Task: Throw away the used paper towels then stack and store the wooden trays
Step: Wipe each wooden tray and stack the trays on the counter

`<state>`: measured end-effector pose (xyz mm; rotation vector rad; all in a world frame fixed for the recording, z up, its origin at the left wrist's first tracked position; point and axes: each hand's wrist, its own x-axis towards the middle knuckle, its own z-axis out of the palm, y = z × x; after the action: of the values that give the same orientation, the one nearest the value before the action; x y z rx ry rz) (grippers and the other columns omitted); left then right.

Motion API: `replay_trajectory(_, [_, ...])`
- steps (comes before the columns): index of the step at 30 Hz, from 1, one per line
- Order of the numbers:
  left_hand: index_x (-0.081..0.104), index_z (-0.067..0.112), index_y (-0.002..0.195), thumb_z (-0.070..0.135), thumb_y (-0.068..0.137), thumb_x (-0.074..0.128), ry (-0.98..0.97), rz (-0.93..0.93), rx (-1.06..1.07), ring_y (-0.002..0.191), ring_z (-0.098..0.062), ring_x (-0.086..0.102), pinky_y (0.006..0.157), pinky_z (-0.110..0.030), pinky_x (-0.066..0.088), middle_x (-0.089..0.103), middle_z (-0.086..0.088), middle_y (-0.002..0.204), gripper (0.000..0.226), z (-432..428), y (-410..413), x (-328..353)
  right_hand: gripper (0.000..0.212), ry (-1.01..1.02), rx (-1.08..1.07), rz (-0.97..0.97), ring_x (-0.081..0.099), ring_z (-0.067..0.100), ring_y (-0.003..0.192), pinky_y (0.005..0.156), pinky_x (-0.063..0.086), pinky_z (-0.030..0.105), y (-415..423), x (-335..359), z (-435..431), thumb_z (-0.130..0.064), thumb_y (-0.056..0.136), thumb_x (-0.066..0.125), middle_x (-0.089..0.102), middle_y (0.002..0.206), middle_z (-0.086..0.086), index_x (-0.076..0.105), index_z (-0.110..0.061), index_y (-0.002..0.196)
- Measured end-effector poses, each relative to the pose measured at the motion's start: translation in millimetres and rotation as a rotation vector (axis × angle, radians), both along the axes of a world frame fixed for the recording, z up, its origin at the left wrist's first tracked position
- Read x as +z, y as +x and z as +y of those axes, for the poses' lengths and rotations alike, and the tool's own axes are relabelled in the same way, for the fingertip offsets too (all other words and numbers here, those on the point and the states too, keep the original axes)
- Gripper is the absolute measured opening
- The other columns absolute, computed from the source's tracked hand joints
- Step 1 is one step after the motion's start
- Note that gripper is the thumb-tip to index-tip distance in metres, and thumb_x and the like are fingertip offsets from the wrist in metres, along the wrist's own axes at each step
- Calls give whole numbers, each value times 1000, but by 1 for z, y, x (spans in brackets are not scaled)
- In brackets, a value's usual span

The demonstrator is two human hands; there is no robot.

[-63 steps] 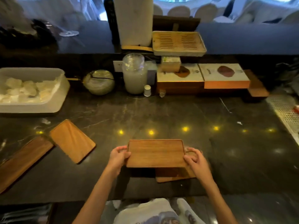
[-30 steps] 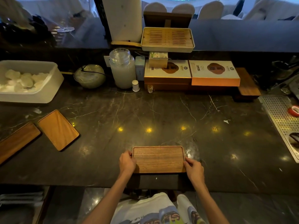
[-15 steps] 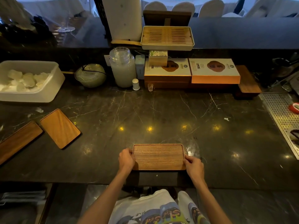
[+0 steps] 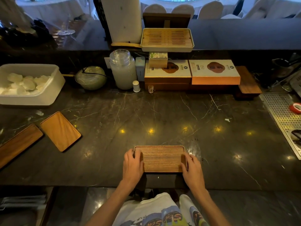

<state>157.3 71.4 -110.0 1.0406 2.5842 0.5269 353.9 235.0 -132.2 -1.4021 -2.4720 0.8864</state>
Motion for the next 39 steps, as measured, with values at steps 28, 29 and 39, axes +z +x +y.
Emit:
replay_trajectory(28, [50, 19, 132, 33, 97, 49, 80, 13, 68, 117, -19, 56, 95, -35, 48, 55, -1, 133, 38, -82, -87, 2, 24, -87, 23, 218, 51, 12, 114, 102, 41, 32, -95, 50, -53, -11, 95, 56, 63, 118, 0, 65, -15, 117])
replay_trajectory(29, [55, 17, 126, 32, 97, 49, 68, 10, 97, 112, -20, 59, 93, -36, 49, 59, -2, 126, 33, -93, -103, 2, 23, -139, 46, 211, 52, 11, 110, 97, 42, 30, -113, 54, -61, -14, 95, 55, 64, 114, -3, 66, -17, 115])
replay_trajectory(39, [65, 13, 99, 26, 95, 52, -16, 102, 309, 88, -37, 67, 71, -43, 50, 71, -15, 92, 19, -203, -313, 15, 21, -682, 209, 77, 67, 8, 74, 66, 51, 22, -308, 44, -172, -13, 92, 56, 69, 79, -6, 68, -25, 104])
